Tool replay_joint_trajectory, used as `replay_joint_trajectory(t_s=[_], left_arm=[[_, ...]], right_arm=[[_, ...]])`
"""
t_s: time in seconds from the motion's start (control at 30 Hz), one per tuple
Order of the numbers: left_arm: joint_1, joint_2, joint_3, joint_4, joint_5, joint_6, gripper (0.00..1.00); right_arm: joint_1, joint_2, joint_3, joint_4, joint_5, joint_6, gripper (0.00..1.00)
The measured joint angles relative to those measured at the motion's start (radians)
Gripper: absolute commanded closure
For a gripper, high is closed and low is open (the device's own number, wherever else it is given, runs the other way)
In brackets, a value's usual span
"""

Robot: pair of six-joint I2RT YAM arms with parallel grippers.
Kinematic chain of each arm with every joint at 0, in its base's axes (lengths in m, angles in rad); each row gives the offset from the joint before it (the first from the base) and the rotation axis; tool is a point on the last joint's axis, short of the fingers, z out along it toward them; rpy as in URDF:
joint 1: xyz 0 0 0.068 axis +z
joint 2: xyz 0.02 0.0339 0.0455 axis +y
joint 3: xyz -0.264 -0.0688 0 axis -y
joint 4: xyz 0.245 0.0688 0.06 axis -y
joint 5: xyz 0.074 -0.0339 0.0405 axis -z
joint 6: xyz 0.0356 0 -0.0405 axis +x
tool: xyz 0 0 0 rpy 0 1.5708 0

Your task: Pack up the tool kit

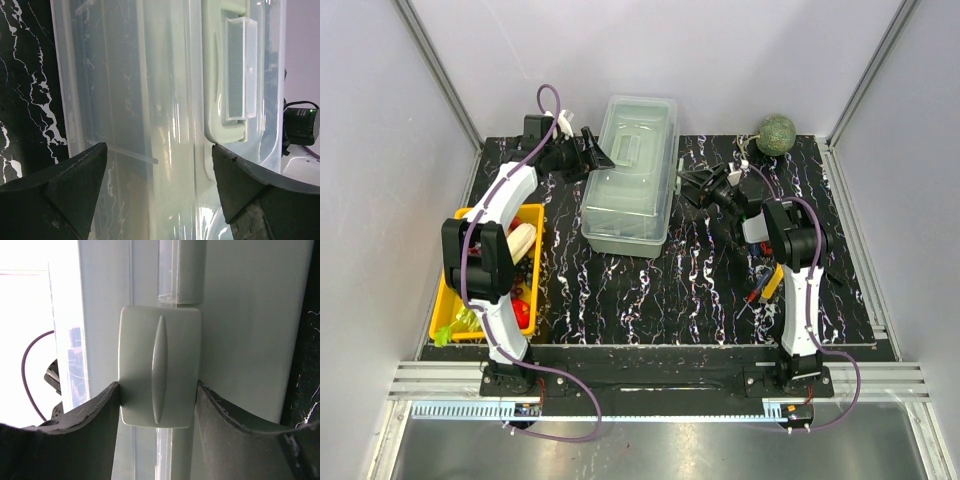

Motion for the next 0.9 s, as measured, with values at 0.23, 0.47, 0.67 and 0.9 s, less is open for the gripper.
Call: replay_joint_trajectory(t_s=[0.23, 0.47, 0.67, 0.9], left_arm=[[-0.004, 0.0, 0.001, -0.003, -0.006, -0.011, 0.13], [-0.006, 0.0, 0.01, -0.019, -0.018, -0.014, 0.11], [-0.011, -0.002, 0.043, -0.072, -0.065, 0.001, 0.08], [-0.019, -0.043, 0.082, -0.154, -0.185, 0.066, 0.04]], right_arm=[[-0.001, 0.006, -0.051, 0.074, 0.021, 0.049, 0.02], [-0.008, 0.004, -0.139, 0.064, 0.032, 0.035, 0.01], [-0.021, -0.125, -0.185, -0.206, 0.084, -0.114, 0.01], [-0.026, -0.403, -0.161, -0.589, 0.166, -0.373, 0.03]])
